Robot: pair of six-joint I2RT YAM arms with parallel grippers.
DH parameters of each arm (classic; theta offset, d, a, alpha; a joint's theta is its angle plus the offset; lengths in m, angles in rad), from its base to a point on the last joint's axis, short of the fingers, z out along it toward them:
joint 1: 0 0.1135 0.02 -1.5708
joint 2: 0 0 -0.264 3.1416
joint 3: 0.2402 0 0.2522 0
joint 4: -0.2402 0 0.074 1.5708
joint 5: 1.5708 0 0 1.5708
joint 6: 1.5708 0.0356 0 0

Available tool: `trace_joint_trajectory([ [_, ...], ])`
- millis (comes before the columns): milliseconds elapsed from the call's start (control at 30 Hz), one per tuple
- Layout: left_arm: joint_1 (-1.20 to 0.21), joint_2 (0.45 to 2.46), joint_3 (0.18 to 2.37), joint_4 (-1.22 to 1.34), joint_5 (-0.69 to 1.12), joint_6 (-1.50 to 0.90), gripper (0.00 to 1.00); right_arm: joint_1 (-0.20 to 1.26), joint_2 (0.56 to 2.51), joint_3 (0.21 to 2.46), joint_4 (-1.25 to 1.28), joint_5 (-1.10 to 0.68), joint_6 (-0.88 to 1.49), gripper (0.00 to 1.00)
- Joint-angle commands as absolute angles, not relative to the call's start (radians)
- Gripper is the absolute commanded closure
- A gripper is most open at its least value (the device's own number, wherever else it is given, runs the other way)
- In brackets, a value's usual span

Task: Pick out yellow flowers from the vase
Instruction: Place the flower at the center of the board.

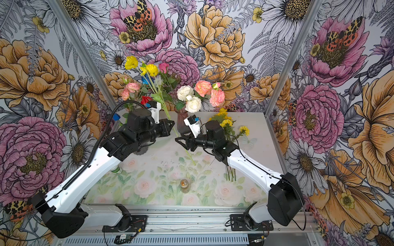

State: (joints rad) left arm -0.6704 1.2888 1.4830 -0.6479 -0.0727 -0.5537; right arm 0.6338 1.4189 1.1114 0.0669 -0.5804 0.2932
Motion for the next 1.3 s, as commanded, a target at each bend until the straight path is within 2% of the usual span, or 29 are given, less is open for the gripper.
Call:
trace_joint_trajectory([
  [0,-0.681,1.247,1.459,-0.615,-0.052,-0.581,1.0,0.648,1.437,1.152,0.104,-0.551,0.294,0.58],
  [267,-0.683,1.23,1.417,-0.602,-0.052,-0.593,1.0,0.679,1.463,1.18,0.083,-0.545,0.285,0.74],
  [433,-0.686,1.238,1.41,-0.589,-0.045,-0.585,1.0,0.688,1.46,1.19,0.053,-0.533,0.269,1.0],
  [600,-0.69,1.244,1.414,-0.584,-0.052,-0.562,0.98,0.692,1.453,1.202,-0.001,-0.504,0.244,1.0],
  [667,-0.69,1.245,1.416,-0.585,-0.057,-0.547,0.89,0.692,1.447,1.205,-0.018,-0.493,0.235,1.0],
  [733,-0.69,1.242,1.417,-0.586,-0.067,-0.537,0.7,0.69,1.437,1.204,-0.028,-0.476,0.226,1.0],
  [800,-0.691,1.237,1.418,-0.586,-0.072,-0.521,0.61,0.686,1.425,1.206,-0.041,-0.463,0.219,1.0],
  [900,-0.69,1.22,1.426,-0.586,-0.068,-0.485,0.33,0.676,1.407,1.217,-0.079,-0.444,0.206,1.0],
  [967,-0.69,1.202,1.427,-0.586,-0.081,-0.468,0.05,0.668,1.396,1.233,-0.108,-0.434,0.194,1.0],
  [1000,-0.689,1.192,1.424,-0.586,-0.088,-0.457,0.01,0.665,1.388,1.238,-0.124,-0.432,0.188,1.0],
  [1267,-0.662,1.122,1.371,-0.586,-0.12,-0.429,0.01,0.655,1.292,1.291,-0.255,-0.389,0.125,1.0],
])
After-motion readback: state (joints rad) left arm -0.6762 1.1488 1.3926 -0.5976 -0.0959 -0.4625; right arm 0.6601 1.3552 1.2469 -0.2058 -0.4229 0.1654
